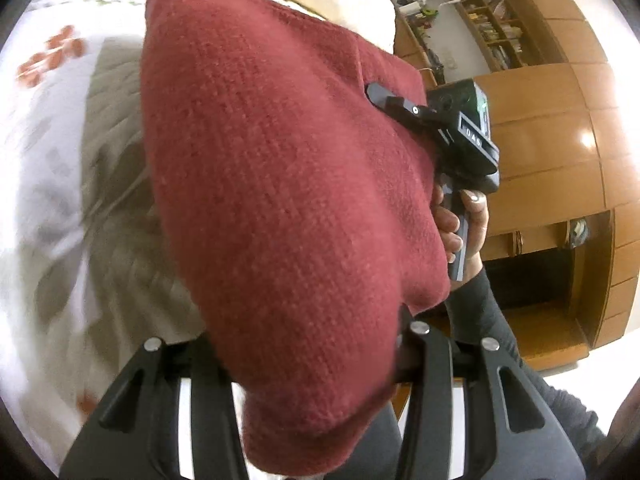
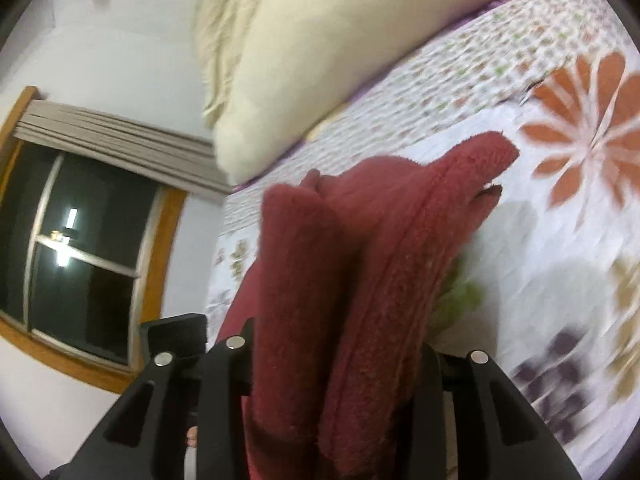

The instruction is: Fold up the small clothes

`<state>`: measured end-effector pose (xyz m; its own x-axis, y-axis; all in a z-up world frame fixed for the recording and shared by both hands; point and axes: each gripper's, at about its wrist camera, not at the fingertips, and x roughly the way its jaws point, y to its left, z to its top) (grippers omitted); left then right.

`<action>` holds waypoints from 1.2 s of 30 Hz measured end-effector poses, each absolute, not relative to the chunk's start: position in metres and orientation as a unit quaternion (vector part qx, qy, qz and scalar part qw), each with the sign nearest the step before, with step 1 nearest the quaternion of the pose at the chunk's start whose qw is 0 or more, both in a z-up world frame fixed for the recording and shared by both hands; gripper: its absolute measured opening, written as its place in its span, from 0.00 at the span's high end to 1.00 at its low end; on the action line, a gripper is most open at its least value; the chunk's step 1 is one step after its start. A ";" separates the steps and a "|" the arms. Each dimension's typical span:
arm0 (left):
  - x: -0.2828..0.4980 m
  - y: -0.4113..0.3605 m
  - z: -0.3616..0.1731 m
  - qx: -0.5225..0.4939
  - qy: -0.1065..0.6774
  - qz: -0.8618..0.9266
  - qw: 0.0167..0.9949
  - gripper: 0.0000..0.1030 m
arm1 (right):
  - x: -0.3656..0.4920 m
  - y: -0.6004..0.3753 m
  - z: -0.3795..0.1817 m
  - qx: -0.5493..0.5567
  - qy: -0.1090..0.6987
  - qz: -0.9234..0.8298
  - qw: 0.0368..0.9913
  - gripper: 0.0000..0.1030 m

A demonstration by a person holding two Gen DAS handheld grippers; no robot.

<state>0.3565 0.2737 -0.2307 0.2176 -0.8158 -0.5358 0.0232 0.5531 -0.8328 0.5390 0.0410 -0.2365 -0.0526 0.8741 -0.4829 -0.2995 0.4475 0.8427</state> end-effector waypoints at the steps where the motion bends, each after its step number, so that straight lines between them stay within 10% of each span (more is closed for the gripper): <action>1: 0.343 0.278 -0.230 -0.364 0.546 -0.302 0.691 0.59 | 0.522 0.046 -0.237 0.265 0.559 0.467 0.632 0.65; 14: 0.182 0.306 -0.331 -0.470 0.536 -0.251 0.655 0.55 | 0.394 0.083 -0.361 0.328 0.623 0.450 0.549 0.61; 21: 0.160 0.324 -0.299 -0.406 0.545 -0.165 0.715 0.28 | 0.409 0.039 -0.309 0.286 0.614 0.400 0.618 0.29; 30: 0.110 0.326 -0.202 -0.384 0.408 -0.218 0.799 0.19 | 0.392 0.045 -0.281 0.229 0.590 0.404 0.661 0.44; 33: 0.133 0.296 -0.220 -0.377 0.432 -0.267 0.775 0.20 | 0.391 0.061 -0.286 0.204 0.596 0.400 0.666 0.87; 36: 0.154 0.280 -0.261 -0.385 0.476 -0.266 0.745 0.20 | 0.390 0.056 -0.280 0.201 0.577 0.396 0.685 0.88</action>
<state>0.1543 0.2795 -0.2610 0.4057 -0.7628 -0.5035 0.0308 0.5620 -0.8266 0.3897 0.0564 -0.2796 0.0198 0.7747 -0.6320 -0.3097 0.6057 0.7329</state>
